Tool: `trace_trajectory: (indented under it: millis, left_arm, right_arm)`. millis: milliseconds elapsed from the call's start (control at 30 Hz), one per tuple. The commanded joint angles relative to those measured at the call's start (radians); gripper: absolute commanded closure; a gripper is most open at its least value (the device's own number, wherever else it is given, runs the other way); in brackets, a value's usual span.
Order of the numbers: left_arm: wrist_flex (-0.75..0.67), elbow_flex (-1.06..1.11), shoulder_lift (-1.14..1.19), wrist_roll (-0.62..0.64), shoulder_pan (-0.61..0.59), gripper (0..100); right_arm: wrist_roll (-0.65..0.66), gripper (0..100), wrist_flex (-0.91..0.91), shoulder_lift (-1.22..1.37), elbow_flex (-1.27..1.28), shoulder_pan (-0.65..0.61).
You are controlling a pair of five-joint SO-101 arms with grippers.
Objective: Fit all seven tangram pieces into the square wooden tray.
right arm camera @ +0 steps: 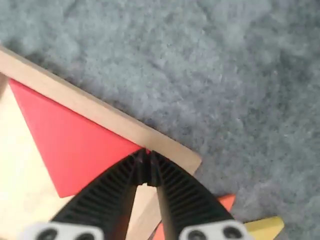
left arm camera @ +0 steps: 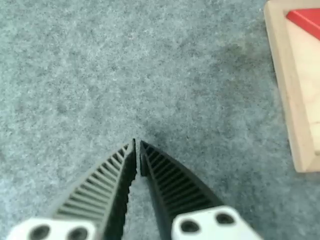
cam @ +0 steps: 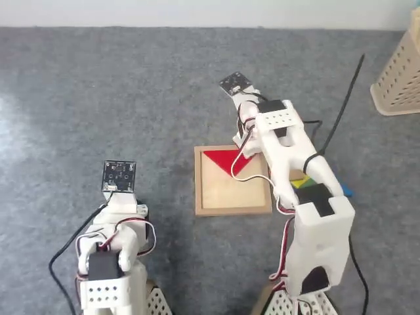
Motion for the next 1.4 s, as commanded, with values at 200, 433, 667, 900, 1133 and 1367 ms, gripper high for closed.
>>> trace_trajectory:
  millis: [200,433,667,900,1133,1367]
  left_arm:
    - [0.005,-0.012,-0.017,0.009,0.003,99]
    - [0.005,-0.012,-0.017,0.009,0.003,99]
    - [0.005,-0.012,-0.017,0.009,0.003,99]
    - [0.005,-0.012,-0.017,0.008,0.003,99]
    - [0.005,-0.012,-0.017,0.008,0.003,99]
    - [0.005,-0.012,-0.017,0.008,0.003,99]
  right_arm:
    - [-0.043,99.1,0.067,-0.127,-0.012,0.004]
    - [-0.052,98.7,0.068,-0.455,0.209,0.022]
    - [-0.058,89.8,0.061,-0.561,0.310,0.094]
    - [-0.054,89.8,0.004,-0.438,0.333,-0.091]
    - [-0.052,98.3,-0.025,-0.289,0.273,-0.082]
    - [-0.083,98.2,-0.045,-0.191,0.242,-0.102]
